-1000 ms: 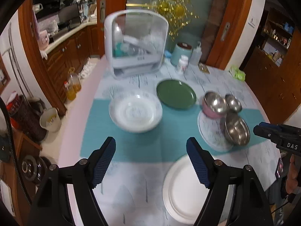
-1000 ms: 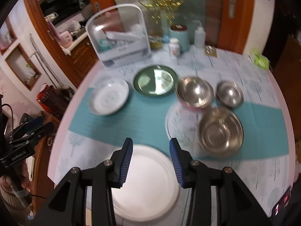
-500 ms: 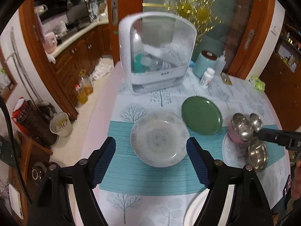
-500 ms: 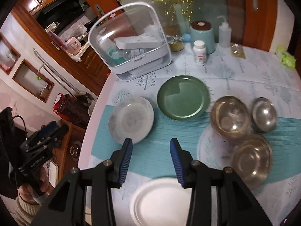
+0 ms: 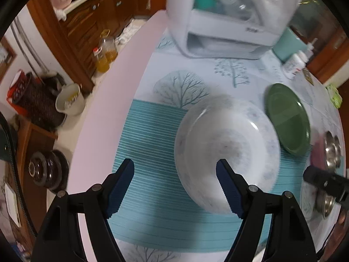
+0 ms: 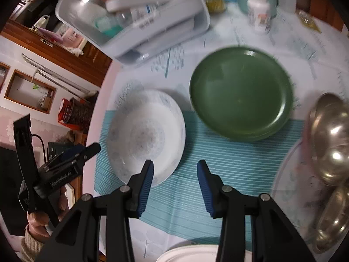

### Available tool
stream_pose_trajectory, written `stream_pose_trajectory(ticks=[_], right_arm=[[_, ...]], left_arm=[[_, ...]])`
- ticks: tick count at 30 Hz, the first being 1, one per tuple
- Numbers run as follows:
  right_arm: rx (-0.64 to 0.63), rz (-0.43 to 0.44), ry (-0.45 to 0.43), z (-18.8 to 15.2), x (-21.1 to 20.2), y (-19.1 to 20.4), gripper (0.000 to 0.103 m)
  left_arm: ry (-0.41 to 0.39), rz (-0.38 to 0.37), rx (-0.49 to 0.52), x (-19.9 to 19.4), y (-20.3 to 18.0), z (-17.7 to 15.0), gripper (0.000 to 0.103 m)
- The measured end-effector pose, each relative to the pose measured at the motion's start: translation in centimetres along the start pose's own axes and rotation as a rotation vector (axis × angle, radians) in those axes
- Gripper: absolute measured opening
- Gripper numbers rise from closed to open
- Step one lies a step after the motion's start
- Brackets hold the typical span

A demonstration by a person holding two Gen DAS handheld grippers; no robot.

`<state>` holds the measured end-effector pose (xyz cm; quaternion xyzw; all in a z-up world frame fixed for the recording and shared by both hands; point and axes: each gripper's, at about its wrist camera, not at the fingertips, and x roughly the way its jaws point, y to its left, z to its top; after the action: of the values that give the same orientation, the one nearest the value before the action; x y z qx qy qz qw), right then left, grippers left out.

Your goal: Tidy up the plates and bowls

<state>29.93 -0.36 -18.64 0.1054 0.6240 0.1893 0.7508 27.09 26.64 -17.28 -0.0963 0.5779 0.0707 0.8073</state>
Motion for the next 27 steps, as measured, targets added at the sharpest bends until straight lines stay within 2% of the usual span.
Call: stream_pose_trajectory(ticks=[10, 11, 14, 17, 23, 27], right_arm=[[0.031, 0.016, 0.039, 1.2, 4.2, -1.3, 0.041], [0.031, 0.017, 0.041, 1.3, 4.6, -1.4, 0.038], [0.035, 0.026, 0.059, 1.5, 5.4, -1.6, 0.029], [0.043, 0.033, 0.066, 1.8, 6.0, -1.9, 0.028], [0.044, 0.046, 0.071, 2.1, 6.9, -2.0, 0.017], [0.052, 0.058, 0.071, 2.2, 7.3, -2.0, 0.013]], left_arm=[[0.057, -0.012, -0.029, 4.1, 0.3, 0.4, 0.070], [0.061, -0.012, -0.028, 4.4, 0.2, 0.3, 0.068], [0.080, -0.036, -0.034, 5.1, 0.3, 0.6, 0.060], [0.089, -0.056, -0.047, 5.5, 0.3, 0.9, 0.056], [0.109, -0.087, -0.063, 6.3, 0.4, 1.5, 0.041], [0.122, -0.103, -0.066, 6.6, 0.7, 1.9, 0.028]])
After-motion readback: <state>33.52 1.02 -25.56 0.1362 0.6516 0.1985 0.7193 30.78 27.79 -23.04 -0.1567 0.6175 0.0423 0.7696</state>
